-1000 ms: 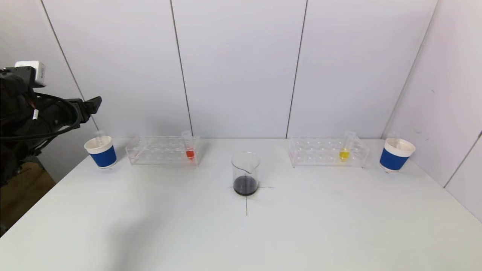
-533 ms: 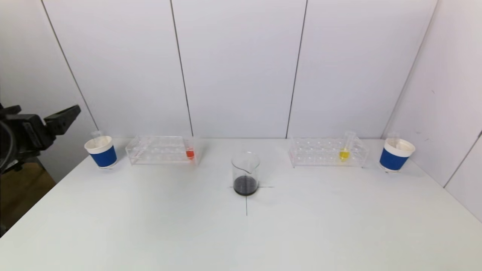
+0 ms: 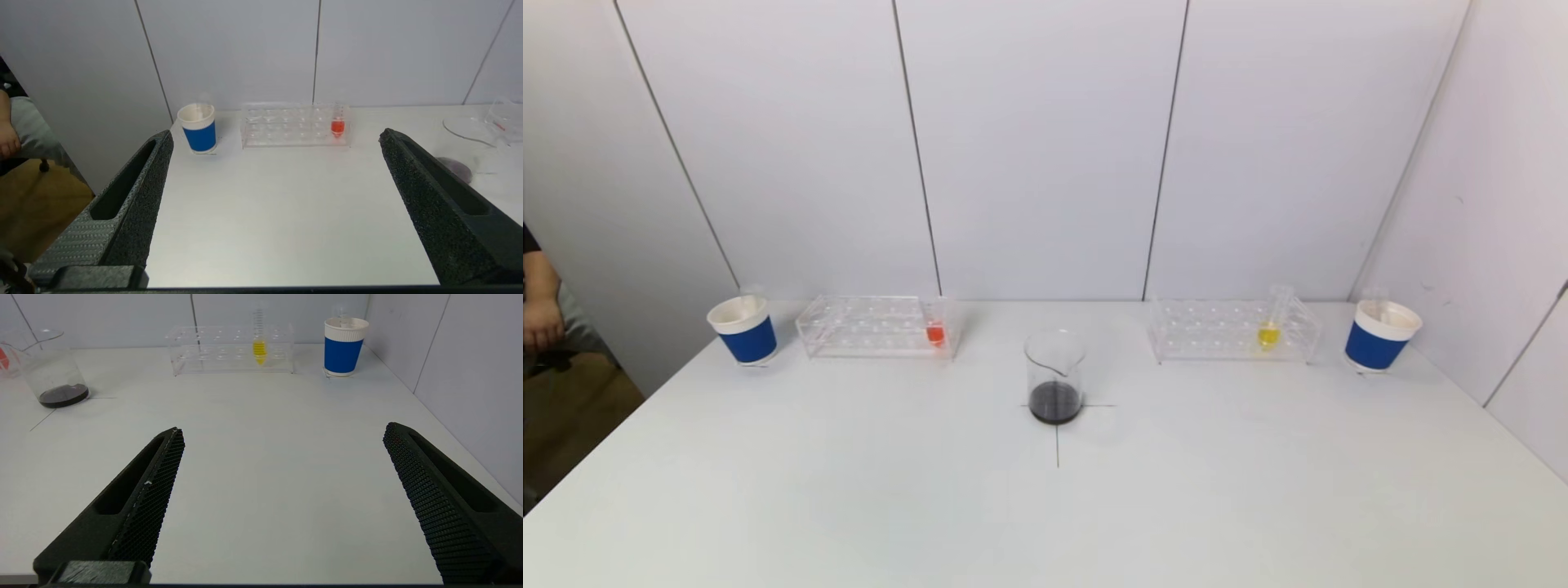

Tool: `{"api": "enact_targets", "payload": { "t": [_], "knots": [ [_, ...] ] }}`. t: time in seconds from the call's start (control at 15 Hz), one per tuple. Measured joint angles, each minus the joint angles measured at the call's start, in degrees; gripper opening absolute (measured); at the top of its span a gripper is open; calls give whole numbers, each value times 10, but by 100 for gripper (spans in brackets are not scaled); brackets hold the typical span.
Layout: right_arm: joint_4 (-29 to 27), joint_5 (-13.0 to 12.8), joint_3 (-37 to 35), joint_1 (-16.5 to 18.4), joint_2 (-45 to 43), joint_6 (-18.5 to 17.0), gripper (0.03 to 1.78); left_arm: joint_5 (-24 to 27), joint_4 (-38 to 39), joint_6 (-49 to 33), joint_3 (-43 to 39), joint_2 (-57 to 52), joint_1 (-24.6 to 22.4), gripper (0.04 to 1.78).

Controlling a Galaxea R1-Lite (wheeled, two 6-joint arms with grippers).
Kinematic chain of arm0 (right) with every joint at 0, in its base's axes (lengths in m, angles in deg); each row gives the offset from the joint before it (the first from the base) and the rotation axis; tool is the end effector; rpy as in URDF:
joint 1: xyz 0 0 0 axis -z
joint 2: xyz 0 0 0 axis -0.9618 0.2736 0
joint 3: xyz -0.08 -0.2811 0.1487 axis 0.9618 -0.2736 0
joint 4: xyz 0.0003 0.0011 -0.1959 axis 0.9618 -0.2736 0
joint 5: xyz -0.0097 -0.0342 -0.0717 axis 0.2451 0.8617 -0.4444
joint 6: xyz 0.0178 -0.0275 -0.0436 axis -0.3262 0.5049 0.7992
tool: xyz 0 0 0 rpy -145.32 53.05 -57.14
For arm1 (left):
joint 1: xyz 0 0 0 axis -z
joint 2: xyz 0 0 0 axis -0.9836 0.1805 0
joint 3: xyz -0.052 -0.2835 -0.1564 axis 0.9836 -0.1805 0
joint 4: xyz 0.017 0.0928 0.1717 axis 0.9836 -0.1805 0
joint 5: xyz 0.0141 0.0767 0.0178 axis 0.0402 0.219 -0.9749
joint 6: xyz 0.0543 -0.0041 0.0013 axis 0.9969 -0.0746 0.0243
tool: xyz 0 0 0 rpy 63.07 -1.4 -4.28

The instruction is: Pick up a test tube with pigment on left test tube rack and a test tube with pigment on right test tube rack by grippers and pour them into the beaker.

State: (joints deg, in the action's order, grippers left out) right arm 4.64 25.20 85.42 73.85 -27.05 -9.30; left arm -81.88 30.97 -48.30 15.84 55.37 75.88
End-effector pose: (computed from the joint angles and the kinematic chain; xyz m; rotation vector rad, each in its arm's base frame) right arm -0.0128 -0.0016 0.0772 0.0290 -0.0130 -0.0241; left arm 0.0237 -0.0003 0.2307 0.0382 -0.0745 0.0341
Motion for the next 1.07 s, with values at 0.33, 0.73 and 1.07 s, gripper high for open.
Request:
{"api": "enact_targets", "payload": {
  "t": [0.33, 0.73, 1.07],
  "knots": [
    [0, 0, 0, 0, 0, 0, 177, -3, -120, 3, -73, -160, 22, 176],
    [0, 0, 0, 0, 0, 0, 177, 11, -190, 12, -154, -261, 33, 176],
    [0, 0, 0, 0, 0, 0, 177, 11, -106, 31, -230, -270, 33, 176]
  ]
}}
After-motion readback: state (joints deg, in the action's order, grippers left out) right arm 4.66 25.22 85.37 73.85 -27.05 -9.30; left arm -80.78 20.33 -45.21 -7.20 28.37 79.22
